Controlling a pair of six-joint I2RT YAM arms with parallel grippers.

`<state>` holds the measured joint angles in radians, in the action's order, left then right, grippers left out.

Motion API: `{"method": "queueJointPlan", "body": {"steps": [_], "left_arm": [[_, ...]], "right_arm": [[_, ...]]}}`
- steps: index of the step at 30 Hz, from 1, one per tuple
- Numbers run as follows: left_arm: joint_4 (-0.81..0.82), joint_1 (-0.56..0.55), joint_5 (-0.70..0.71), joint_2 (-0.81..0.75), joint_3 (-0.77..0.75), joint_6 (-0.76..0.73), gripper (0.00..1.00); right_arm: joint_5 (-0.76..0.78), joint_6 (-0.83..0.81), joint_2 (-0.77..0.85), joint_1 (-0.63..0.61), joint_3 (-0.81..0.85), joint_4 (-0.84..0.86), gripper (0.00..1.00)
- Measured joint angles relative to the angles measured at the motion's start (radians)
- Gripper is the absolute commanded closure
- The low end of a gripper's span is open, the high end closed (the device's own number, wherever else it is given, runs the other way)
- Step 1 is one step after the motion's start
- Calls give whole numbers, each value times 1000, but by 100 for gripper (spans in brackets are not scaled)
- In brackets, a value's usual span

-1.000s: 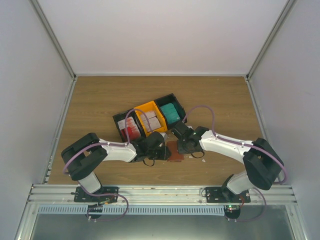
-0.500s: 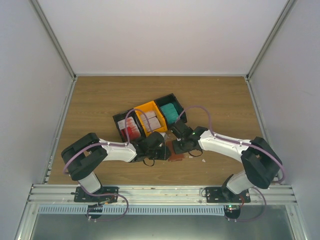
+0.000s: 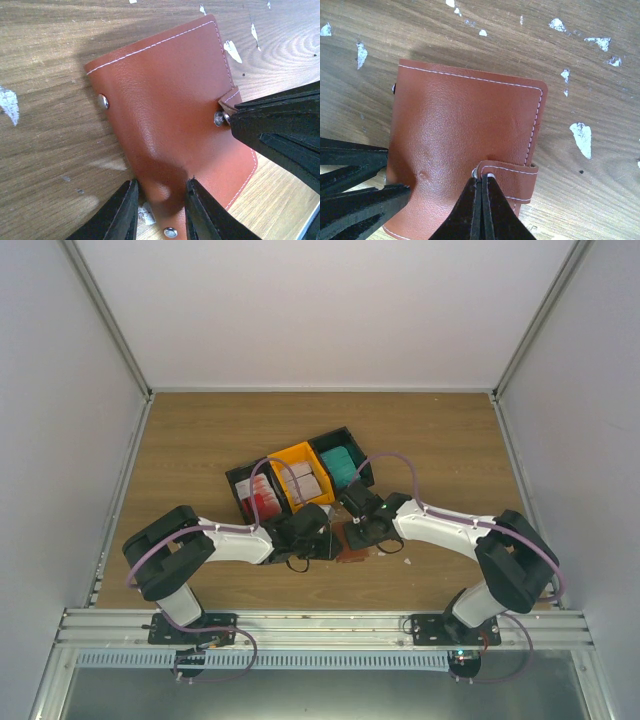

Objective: Put the credit cards into the card holder
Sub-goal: Close the card holder at the center of the board.

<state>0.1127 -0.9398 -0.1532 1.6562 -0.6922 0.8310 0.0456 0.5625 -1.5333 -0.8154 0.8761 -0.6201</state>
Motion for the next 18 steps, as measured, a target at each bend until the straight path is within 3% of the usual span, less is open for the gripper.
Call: {"method": "queueJointPlan", "body": {"steps": [18], "left_arm": [[0,0,0,0,0,0,72]], "right_arm": [[-27,-5,-10,0,2,11,100]]}}
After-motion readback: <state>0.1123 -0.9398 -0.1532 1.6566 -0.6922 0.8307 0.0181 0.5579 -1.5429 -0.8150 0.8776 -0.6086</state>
